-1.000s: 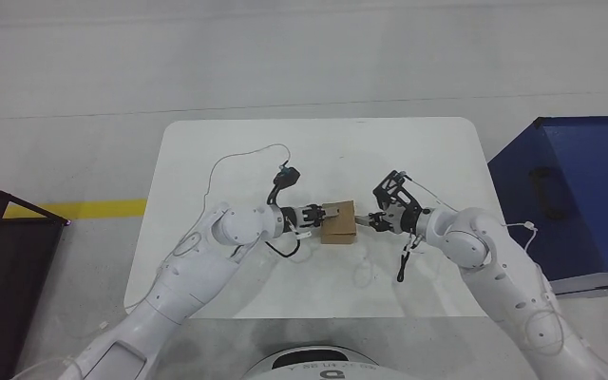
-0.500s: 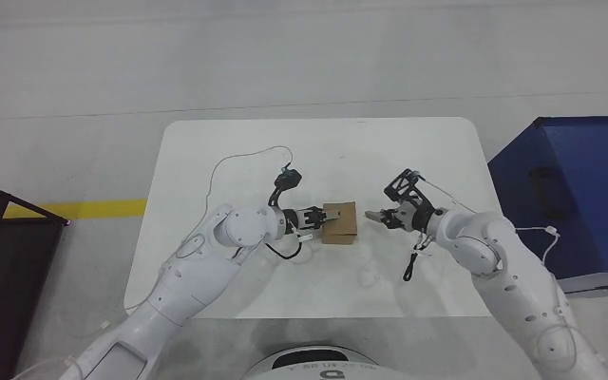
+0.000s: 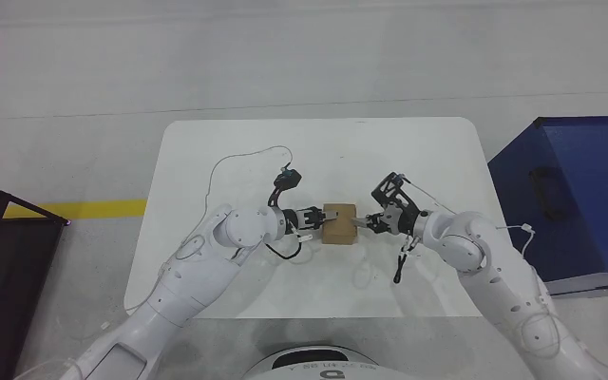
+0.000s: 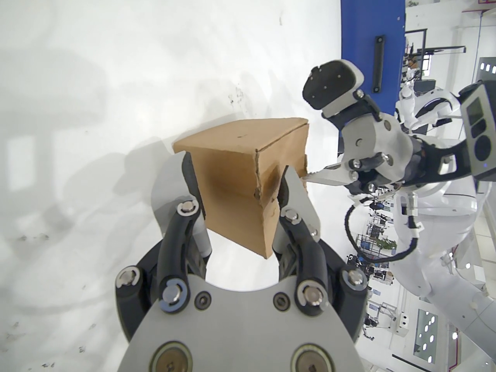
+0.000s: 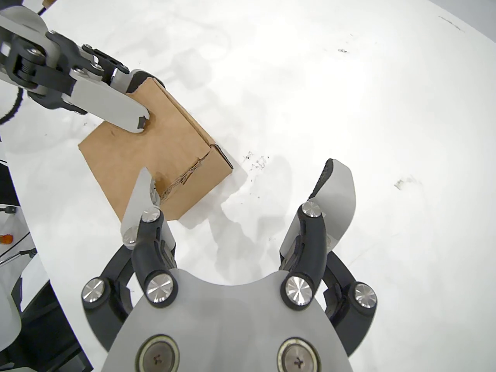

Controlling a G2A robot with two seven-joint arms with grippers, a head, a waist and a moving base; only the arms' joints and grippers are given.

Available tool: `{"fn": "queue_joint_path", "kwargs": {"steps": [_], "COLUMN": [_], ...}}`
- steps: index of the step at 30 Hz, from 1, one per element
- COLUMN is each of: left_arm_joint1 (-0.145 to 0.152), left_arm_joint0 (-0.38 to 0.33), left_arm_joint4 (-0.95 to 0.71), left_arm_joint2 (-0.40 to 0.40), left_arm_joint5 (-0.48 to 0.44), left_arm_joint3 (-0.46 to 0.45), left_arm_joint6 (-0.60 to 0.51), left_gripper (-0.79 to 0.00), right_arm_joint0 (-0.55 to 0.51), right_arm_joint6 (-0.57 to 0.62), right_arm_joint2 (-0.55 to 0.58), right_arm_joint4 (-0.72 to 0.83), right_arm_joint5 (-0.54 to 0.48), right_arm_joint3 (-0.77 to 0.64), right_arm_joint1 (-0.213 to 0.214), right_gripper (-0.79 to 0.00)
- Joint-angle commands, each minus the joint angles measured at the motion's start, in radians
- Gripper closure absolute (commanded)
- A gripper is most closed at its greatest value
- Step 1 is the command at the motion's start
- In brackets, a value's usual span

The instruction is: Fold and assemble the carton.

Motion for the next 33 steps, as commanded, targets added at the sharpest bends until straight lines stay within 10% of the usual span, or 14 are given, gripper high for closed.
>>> {"fn": "queue_joint_path", "kwargs": {"steps": [1,9,12,14,19,33], "left_arm_joint1": [0.000,-0.001,0.002,0.008,0.033,0.073], "left_arm_joint0": [0.001,0.004,0.019,0.040,0.138,0.327], "left_arm_joint4": [-0.001,-0.010,-0.061,-0.103,-0.220,-0.287], "left_arm_joint2": [-0.001,-0.009,-0.040,-0.077,-0.209,-0.378], "left_arm_joint5": [-0.001,-0.009,-0.031,-0.052,-0.116,-0.143], "left_arm_joint3": [0.000,0.001,-0.006,-0.017,-0.078,-0.218], "left_arm_joint6": [-0.001,0.001,0.010,0.018,0.020,0.018], "left_gripper": [-0.456,-0.496,-0.785,-0.785,-0.785,-0.785], "right_arm_joint0": [0.002,-0.011,-0.007,-0.004,0.000,0.116], "right_arm_joint6": [-0.007,-0.047,-0.056,-0.066,-0.082,0.030], "right_arm_joint2": [0.008,0.031,0.025,0.024,0.017,-0.147], "right_arm_joint4": [0.006,0.044,0.042,0.050,0.044,0.013], "right_arm_joint5": [-0.002,-0.003,0.009,0.007,-0.037,-0.153], "right_arm_joint3": [-0.004,-0.009,-0.003,-0.005,-0.038,0.008], "right_arm_joint1": [0.000,0.000,-0.002,-0.004,-0.005,-0.028], "right_gripper": [-0.693,-0.643,-0.631,-0.606,0.000,0.000]}}
